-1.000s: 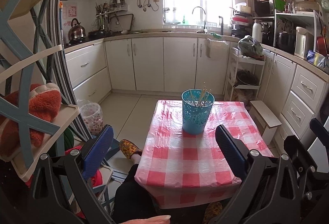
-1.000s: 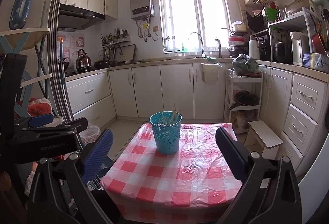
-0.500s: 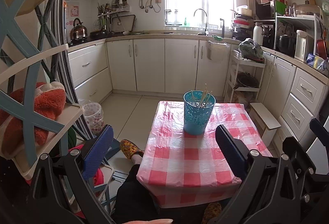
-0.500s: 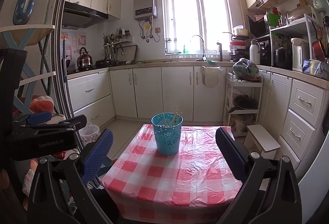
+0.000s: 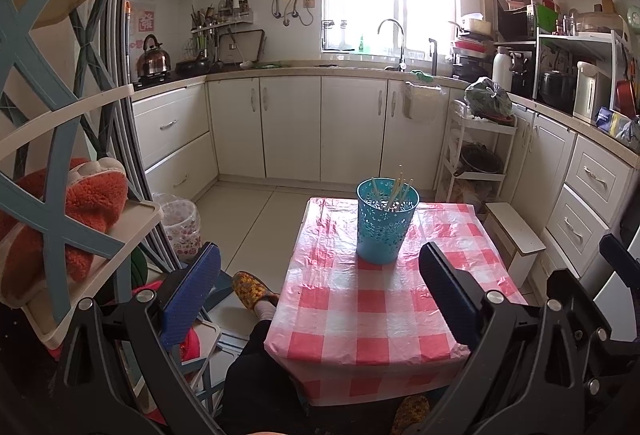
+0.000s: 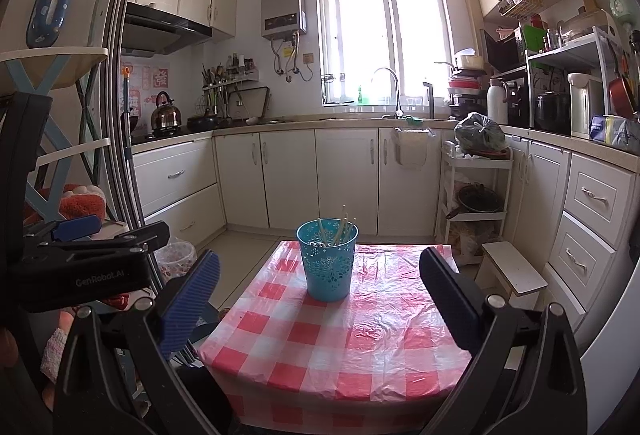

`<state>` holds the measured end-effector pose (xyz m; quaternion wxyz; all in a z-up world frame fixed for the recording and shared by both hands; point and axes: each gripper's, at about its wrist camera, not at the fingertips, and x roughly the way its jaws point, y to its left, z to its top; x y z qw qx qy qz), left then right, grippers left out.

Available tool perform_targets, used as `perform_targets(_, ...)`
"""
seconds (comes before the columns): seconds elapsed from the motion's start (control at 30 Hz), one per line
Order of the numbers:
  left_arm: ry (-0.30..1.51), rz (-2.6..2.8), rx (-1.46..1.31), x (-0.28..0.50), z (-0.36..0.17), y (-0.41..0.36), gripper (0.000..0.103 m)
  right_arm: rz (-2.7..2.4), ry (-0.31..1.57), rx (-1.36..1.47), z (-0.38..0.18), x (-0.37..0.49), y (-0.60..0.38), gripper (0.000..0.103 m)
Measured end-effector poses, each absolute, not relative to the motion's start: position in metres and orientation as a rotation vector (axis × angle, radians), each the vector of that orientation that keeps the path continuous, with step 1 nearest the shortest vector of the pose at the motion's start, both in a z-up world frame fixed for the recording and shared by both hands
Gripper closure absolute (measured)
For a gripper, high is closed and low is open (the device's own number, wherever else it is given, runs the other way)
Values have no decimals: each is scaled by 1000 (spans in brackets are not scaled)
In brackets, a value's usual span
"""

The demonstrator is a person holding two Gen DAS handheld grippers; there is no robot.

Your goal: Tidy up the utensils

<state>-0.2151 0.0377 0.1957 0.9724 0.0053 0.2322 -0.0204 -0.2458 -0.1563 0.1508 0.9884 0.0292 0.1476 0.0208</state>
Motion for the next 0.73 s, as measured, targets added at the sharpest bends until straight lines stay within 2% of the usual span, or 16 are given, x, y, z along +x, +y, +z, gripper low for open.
perform_targets(0.27, 458, -2, 25, -202, 188, 38, 8, 44, 312, 72, 145, -235, -159, 7)
perform_targets(0.73, 648, -39, 59, -101, 121, 6, 8, 4, 411, 121, 108, -165, -185, 7)
